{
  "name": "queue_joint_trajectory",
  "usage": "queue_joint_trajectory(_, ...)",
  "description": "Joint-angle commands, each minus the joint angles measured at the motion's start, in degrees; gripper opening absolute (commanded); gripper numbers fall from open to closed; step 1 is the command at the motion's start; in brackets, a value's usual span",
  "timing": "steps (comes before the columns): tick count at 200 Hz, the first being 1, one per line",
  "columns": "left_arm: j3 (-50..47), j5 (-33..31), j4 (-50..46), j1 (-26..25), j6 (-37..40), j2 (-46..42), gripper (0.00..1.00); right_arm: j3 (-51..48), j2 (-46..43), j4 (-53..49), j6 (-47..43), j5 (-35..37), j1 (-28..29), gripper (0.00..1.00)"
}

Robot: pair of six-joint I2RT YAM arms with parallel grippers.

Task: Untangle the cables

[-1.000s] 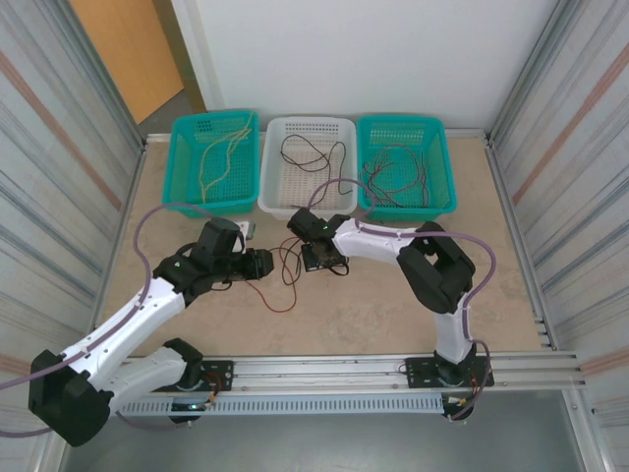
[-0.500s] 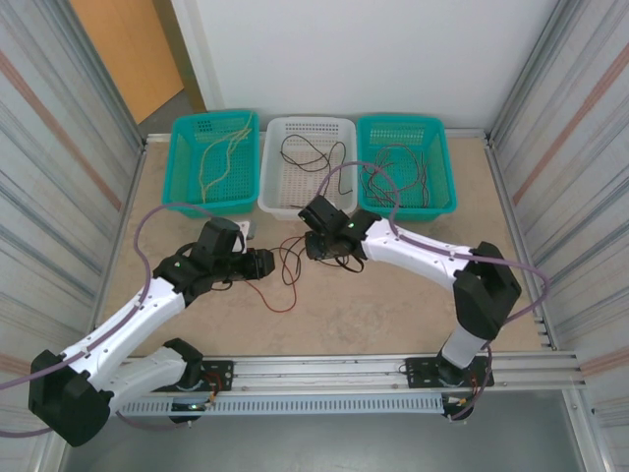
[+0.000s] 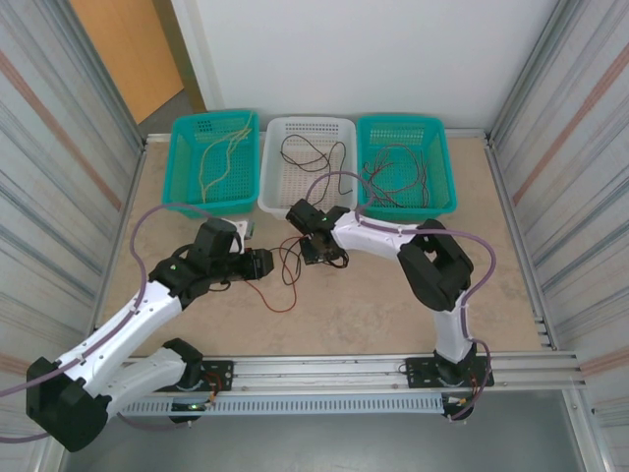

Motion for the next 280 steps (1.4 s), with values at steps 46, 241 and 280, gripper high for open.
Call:
queue_joint_trajectory(46,0.7,-0.3,0.1,0.4,0.7,-0.2,0.44,2.8,4.9,-2.0,-2.2,-0.9,-0.3,0.29)
queue_joint_trajectory(241,-1.5,13.5,17.5,-1.3,0.0,-7.7,0.6,-20.9,-37.9,37.3,14.6,-24.9,0.8,0.0)
queue_joint_trajectory(280,-2.0,13.0,20.3,-4.5,1.8,-10.6,0.62,-20.0,-41.8,41.0,15.3,-25.4,1.5,0.0)
